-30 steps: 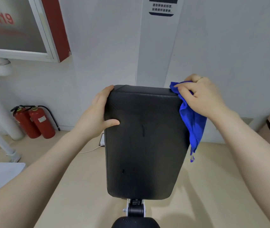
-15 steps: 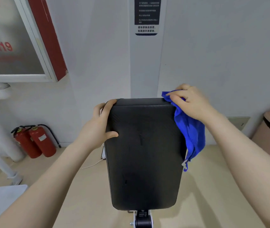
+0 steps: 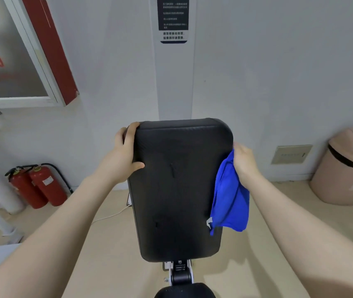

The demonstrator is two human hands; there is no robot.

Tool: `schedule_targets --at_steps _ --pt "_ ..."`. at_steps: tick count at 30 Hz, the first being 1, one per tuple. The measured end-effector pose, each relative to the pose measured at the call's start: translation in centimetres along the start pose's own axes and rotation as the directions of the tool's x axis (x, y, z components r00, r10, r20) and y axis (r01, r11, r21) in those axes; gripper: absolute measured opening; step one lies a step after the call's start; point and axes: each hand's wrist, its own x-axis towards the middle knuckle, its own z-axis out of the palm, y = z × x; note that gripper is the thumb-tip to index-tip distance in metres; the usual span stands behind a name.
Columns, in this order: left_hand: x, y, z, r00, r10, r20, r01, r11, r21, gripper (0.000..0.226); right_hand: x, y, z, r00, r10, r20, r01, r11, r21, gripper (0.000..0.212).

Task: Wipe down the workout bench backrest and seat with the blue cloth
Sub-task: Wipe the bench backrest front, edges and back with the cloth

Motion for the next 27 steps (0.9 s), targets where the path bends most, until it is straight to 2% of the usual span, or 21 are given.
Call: schedule_targets --at_steps 3,5,7,8,10,12,15,17,20,23,27 --pt "-0.3 0.0 0.0 1.0 0.001 -0.011 -0.001 1.0 -0.01 0.093 0.2 -4.3 -0.2 0.968 -0.244 -0.056 0.244 0.97 -0.002 0.035" --pt "-0.4 -0.2 0.1 1.0 0.011 -0.022 -0.012 1.0 -0.023 0.093 0.4 -6.7 0.2 0.898 -0.439 0.021 0.436 0.884 -0.168 0.039" --pt "-0.5 -0.3 0.1 0.999 0.025 -0.03 -0.027 0.998 -0.049 0.094 0.4 -8.1 0.8 0.839 -0.524 0.146 0.533 0.739 -0.412 0.038" --pt "-0.5 -0.4 0.0 0.999 0.028 -0.032 -0.03 0.997 -0.064 0.094 0.4 -8.1 1.1 0.828 -0.536 0.167 0.538 0.671 -0.511 0.038" --pt "-0.6 -0.8 0.1 0.999 0.03 -0.035 -0.033 0.995 -0.098 0.094 0.0 -7.3 1.3 0.792 -0.601 0.113 0.528 0.58 -0.62 0.036" --pt "-0.6 -1.3 0.5 0.999 0.016 -0.049 -0.023 0.987 -0.159 0.098 -0.5 -6.3 1.4 0.765 -0.643 0.036 0.507 0.567 -0.649 0.034" --pt "-0.4 -2.3 0.8 0.998 -0.03 -0.06 0.012 0.957 -0.29 0.11 -1.1 -7.2 2.3 0.767 -0.641 -0.018 0.432 0.537 -0.724 0.035" --pt "-0.3 -2.8 0.7 0.997 -0.054 -0.046 0.037 0.949 -0.312 0.114 -1.9 -8.3 4.1 0.742 -0.667 0.069 0.456 0.426 -0.781 0.035" --pt "-0.2 -3.0 1.1 0.996 -0.082 -0.032 0.062 0.911 -0.408 0.115 -3.3 -9.5 7.6 0.662 -0.711 0.237 0.563 0.264 -0.783 0.036" --pt "-0.4 -3.6 1.6 0.995 -0.099 -0.027 0.068 0.83 -0.553 0.113 -4.6 -10.8 11.4 0.63 -0.714 0.306 0.605 0.204 -0.769 0.038" --pt "-0.4 -5.2 1.0 0.995 -0.069 0.072 0.1 0.648 -0.755 0.101 -6.1 -11.4 15.2 0.6 -0.699 0.39 0.628 0.11 -0.77 0.034"
